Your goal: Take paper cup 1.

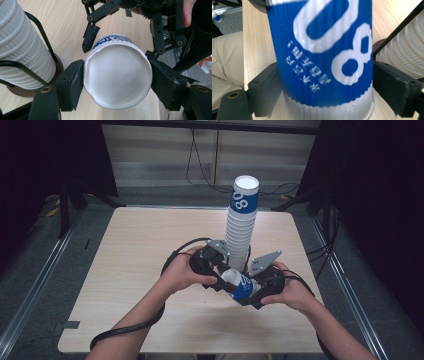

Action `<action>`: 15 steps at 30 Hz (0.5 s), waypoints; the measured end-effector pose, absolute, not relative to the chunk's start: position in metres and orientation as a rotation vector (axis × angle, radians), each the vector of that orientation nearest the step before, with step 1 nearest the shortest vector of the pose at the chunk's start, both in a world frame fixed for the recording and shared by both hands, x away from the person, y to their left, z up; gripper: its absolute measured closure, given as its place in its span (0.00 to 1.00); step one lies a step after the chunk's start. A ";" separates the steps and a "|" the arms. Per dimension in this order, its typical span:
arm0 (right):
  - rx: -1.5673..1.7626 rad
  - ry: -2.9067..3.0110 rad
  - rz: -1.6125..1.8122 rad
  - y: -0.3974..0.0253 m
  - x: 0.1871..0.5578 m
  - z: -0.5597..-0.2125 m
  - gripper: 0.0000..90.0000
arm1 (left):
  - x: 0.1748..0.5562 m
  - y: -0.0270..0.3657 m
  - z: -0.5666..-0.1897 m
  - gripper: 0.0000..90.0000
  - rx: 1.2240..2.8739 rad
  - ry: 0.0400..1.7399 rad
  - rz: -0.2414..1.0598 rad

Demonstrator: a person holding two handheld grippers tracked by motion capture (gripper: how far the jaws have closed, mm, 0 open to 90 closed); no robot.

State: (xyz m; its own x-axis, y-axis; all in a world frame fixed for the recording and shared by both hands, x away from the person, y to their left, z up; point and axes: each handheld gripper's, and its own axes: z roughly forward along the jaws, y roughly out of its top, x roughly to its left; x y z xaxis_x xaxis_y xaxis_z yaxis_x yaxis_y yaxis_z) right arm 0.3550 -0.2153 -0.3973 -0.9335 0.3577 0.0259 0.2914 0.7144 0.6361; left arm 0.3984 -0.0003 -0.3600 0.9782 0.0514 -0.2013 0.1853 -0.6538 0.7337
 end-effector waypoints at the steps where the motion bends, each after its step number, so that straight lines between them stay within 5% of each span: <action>1: 0.540 2.808 1.035 -0.216 0.355 -0.398 0.14 | 0.399 0.000 -0.360 0.34 2.276 0.165 -0.208; 15: 0.627 2.770 1.123 -0.225 0.350 -0.414 0.14 | 0.401 0.007 -0.351 0.34 2.255 0.182 -0.208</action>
State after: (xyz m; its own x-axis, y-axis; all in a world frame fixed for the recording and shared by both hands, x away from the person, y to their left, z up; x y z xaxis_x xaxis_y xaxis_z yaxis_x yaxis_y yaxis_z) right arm 0.3505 -0.2246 -0.4140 -0.9119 0.4041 0.0715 0.3398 0.6458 0.6838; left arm 0.4011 0.0066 -0.3511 0.9757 0.0605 -0.2107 0.2005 -0.6344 0.7466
